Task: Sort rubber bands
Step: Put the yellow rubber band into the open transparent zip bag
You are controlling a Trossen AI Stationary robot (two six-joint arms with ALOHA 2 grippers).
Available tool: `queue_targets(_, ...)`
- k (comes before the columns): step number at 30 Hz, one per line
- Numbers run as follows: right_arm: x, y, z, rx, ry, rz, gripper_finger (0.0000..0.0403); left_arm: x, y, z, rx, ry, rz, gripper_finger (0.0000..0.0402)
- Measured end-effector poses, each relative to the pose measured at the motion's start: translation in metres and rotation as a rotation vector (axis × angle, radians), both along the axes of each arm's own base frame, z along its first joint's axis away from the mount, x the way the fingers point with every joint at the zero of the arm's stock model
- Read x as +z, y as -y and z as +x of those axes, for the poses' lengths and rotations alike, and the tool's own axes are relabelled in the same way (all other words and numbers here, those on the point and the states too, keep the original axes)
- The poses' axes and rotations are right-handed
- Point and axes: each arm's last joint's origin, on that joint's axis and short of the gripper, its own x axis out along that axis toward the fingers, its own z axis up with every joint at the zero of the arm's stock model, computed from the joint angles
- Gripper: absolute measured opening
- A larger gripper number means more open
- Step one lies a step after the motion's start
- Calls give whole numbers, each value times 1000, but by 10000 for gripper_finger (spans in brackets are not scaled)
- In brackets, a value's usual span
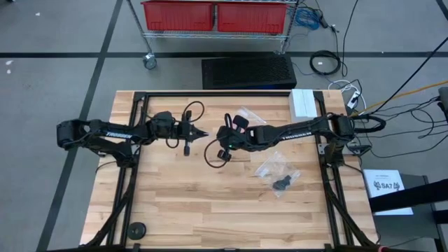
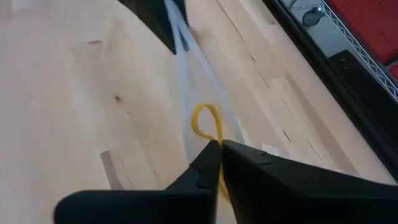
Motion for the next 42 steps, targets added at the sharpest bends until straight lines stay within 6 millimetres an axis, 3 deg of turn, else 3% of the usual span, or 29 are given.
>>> queue_targets(16,3,-1,4,51,37,19,145,0,0,0,0,3,1,2)
queue_targets(27,6,-3,2,97,25,34,151,0,0,0,0,3,1,2)
queue_targets(36,37,-6,-4,114,71,36,151,1,0,0,0,3,1,2)
queue_targets(42,42,-9,-10,229,35,111,151,0,0,0,1,1,1,2)
